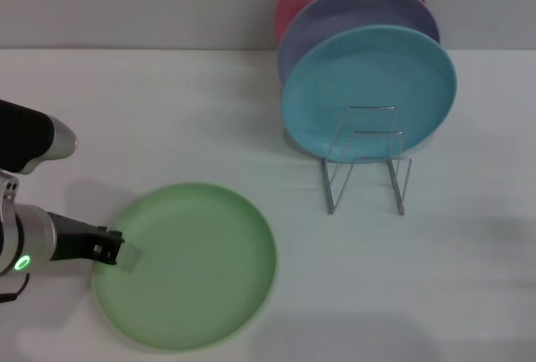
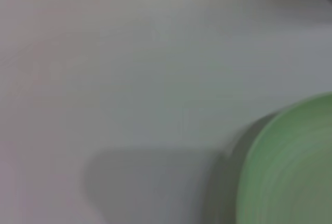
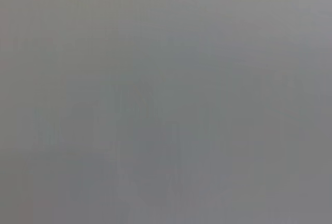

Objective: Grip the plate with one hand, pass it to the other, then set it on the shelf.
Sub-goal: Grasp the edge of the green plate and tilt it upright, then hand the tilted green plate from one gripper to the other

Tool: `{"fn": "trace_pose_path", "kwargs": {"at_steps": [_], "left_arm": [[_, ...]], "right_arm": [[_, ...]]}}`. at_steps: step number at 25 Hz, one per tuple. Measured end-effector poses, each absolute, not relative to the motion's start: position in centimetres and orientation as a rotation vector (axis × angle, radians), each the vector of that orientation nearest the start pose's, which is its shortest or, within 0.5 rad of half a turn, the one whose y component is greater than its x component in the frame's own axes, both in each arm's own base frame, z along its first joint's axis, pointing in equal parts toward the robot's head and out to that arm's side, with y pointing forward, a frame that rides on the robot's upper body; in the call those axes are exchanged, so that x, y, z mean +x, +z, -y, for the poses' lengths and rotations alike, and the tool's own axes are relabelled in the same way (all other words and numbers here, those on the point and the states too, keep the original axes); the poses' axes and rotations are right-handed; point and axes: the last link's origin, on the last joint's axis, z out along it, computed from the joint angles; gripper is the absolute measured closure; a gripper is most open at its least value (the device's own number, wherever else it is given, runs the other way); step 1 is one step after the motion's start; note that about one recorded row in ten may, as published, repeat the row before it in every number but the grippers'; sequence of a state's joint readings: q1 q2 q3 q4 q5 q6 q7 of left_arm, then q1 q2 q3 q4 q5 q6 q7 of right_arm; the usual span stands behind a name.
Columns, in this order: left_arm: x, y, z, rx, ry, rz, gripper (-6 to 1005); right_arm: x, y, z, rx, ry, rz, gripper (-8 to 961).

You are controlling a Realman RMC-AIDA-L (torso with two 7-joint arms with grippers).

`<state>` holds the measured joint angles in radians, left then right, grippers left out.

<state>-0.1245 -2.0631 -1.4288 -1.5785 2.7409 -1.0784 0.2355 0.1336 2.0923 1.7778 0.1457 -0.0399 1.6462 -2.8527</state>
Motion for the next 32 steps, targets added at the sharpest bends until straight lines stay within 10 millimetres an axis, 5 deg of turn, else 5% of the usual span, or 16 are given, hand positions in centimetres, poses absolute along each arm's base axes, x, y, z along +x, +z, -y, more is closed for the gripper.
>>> {"fn": "trace_pose_path", "kwargs": {"at_steps": [11,18,25,31,32], "left_arm": [[-22.5,0.6,-31.0,-2.160,0.146,0.943,941],[-20.5,2.8,-31.8,-2.121,0.044,0.838,954],[-19.6,4.1,-32.7,-2.084,-0.015,0.768,958],[-19.0,4.5,-33.2,-2.069,-0.057,0.729,958],[-19.0,4.5,-33.2,-2.069,-0.057,0.729,958]], "right_arm": [[34.8,5.3,-21.8,-1.337,0.943,-0.273,131],[31.3,5.3,-23.4,-1.424,1.129,-0.165,131],[24.5,6.0,-29.8,-1.762,1.343,-0.290,135],[15.1,5.9,-36.9,-2.084,0.948,-0.534,138],[15.1,5.9,-36.9,-2.084,0.948,-0.534,138]]}}
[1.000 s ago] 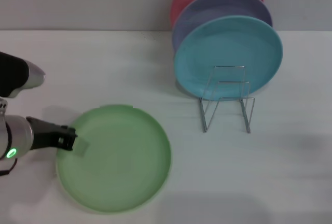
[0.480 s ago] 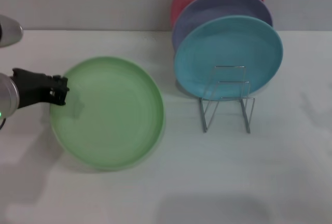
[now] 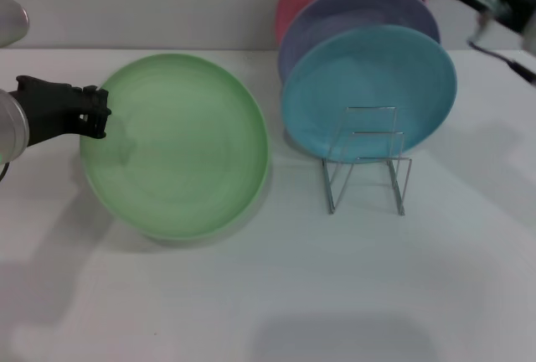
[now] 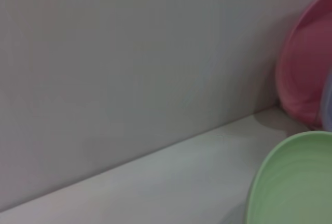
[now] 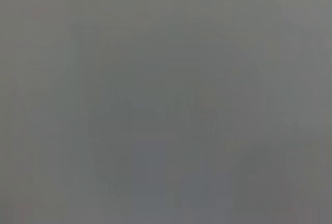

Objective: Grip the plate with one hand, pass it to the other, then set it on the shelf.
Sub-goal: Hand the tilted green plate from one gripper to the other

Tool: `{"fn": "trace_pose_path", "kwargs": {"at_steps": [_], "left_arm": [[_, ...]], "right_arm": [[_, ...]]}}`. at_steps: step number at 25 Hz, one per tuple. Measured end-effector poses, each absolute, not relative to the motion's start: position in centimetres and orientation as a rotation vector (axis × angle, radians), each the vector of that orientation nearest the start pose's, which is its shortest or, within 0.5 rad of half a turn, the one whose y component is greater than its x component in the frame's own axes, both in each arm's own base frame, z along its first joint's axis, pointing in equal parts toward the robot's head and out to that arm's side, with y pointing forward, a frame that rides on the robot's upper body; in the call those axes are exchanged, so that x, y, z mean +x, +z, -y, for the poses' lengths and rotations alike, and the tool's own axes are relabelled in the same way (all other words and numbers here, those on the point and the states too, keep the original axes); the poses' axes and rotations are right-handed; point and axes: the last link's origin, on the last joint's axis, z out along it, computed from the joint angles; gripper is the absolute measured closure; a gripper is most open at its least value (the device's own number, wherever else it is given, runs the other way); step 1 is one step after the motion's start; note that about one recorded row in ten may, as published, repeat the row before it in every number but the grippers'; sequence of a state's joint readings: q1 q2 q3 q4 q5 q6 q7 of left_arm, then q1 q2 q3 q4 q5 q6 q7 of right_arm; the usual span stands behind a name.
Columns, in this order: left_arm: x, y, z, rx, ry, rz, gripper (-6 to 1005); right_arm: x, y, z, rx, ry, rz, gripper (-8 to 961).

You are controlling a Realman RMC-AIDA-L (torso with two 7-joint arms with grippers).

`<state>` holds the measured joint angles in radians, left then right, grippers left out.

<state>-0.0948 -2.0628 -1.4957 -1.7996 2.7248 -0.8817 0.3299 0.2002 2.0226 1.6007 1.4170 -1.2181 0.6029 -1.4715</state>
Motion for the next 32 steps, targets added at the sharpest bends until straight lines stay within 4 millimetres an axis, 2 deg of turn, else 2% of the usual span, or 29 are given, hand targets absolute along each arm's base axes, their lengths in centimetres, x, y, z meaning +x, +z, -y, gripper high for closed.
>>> {"fn": "trace_pose_path", "kwargs": {"at_steps": [3,5,11,18,32], "left_arm": [[-18.8,4.5,-33.3,-2.066,-0.065,0.721,959],[-18.6,4.6,-33.4,-2.067,-0.069,0.715,960],[-18.3,4.5,-33.6,-2.070,-0.077,0.704,961],[-18.1,4.4,-33.6,-2.073,-0.083,0.699,963],[-17.7,4.3,-33.7,-2.082,-0.098,0.695,963]], "right_arm": [[11.8,5.6,-38.8,-2.143,0.871,-0.607,140],[9.6,4.4,-39.7,-2.229,0.785,-0.664,141],[6.6,0.3,-40.6,-2.419,0.510,-0.801,142],[6.7,-2.5,-41.0,-2.500,0.299,-0.882,143],[7.5,-4.5,-41.4,-2.508,0.187,-0.856,144]]}}
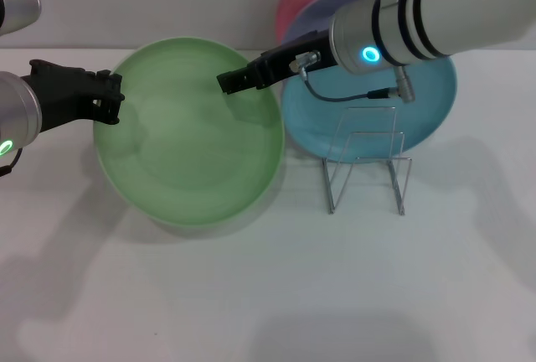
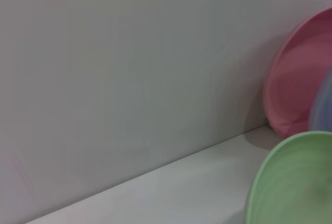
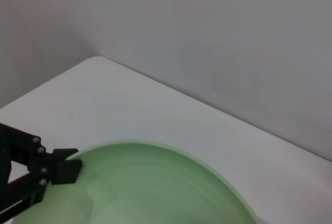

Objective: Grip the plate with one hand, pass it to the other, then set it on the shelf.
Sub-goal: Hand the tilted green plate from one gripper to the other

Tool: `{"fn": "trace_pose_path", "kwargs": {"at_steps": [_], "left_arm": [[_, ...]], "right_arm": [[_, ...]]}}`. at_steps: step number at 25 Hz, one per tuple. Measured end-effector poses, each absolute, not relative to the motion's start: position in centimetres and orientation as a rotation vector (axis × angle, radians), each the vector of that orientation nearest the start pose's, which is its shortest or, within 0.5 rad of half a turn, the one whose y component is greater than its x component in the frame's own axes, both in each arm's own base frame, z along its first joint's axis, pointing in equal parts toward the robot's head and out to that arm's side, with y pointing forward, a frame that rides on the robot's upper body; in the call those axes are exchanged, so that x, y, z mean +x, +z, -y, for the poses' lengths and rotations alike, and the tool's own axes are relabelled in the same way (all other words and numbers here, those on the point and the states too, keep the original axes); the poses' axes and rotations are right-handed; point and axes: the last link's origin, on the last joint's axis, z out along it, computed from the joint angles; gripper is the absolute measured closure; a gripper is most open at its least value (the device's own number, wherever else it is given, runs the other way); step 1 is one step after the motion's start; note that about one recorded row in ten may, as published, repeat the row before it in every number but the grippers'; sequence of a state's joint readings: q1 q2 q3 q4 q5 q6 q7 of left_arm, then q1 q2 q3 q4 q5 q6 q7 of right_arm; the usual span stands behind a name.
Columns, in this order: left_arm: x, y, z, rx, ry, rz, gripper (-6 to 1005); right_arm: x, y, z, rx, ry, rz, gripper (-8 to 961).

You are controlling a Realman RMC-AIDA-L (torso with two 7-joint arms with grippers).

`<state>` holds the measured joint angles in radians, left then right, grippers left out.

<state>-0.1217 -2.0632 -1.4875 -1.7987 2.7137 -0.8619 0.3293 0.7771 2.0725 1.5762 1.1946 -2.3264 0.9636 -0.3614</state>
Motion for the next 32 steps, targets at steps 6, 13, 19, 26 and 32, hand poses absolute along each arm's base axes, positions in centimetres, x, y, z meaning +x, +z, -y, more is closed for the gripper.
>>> {"fn": "trace_pose_path", "kwargs": {"at_steps": [6,13,19,26,32], "left_arm": [[-17.7,4.5,-33.7,-2.078,-0.099,0.697,963],[-17.7,4.6,-33.6,-2.076,-0.111,0.703,962],[-17.6,4.6,-33.7,-2.078,-0.115,0.702,962],[-17.5,4.8,-33.7,-2.070,-0.148,0.713,963],[-17.5,4.9,-33.7,-2.070,-0.162,0.720,959]], "right_arm": [[7.6,-4.7,-41.6,-2.506,0.180,-0.839,144],[7.8,-5.1,-41.9,-2.498,0.140,-0.799,230],[7.8,-5.7,-41.9,-2.505,0.107,-0.738,424],[7.3,-5.5,-41.8,-2.490,0.129,-0.674,595],[7.3,-5.4,-41.6,-2.489,0.138,-0.658,814]]}}
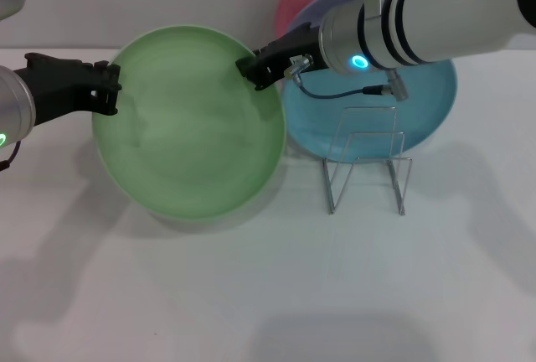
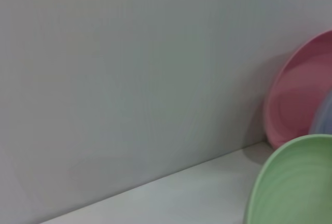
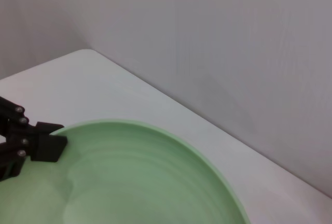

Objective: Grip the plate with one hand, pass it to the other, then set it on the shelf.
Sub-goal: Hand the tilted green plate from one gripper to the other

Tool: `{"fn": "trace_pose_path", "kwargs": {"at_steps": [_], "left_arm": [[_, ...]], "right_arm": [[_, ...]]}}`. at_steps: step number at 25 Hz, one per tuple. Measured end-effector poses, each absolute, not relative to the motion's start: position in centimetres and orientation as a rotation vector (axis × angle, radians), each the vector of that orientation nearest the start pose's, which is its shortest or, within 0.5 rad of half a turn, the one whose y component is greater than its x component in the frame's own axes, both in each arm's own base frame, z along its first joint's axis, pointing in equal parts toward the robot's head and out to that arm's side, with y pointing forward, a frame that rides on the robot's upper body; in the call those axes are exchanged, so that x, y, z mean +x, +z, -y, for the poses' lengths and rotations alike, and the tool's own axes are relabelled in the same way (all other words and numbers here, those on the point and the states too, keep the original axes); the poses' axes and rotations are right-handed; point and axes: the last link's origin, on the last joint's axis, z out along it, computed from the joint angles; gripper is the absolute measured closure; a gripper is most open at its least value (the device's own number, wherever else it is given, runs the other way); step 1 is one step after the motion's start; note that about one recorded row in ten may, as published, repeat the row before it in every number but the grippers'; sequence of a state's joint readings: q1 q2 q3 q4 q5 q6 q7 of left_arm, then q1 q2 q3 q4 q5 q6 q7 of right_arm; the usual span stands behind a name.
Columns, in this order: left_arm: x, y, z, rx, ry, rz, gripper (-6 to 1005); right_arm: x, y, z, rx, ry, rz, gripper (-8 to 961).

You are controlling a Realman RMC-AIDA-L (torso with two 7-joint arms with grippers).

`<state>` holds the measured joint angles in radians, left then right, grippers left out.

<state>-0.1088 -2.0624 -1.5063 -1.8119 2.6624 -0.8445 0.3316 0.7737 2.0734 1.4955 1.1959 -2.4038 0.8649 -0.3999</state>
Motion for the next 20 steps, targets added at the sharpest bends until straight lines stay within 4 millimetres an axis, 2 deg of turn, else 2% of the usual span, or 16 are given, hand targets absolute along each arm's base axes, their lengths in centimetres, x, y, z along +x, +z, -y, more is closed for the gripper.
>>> {"fn": "trace_pose_path", "kwargs": {"at_steps": [4,8,14,20], "left_arm": [[-17.0,4.7,-33.5,-2.082,-0.167,0.703,954],[-16.8,4.8,-33.2,-2.085,-0.171,0.689,950],[-16.4,5.0,-32.7,-2.085,-0.181,0.667,780],[-16.2,5.3,-32.3,-2.086,-0.181,0.644,525]], "right_arm": [[7.2,-5.3,-41.5,-2.492,0.142,-0.644,866],[7.1,-5.2,-41.3,-2.493,0.151,-0.634,867],[7.0,-5.2,-40.9,-2.492,0.157,-0.613,893],[7.1,-4.9,-40.6,-2.484,0.161,-0.590,906]]}}
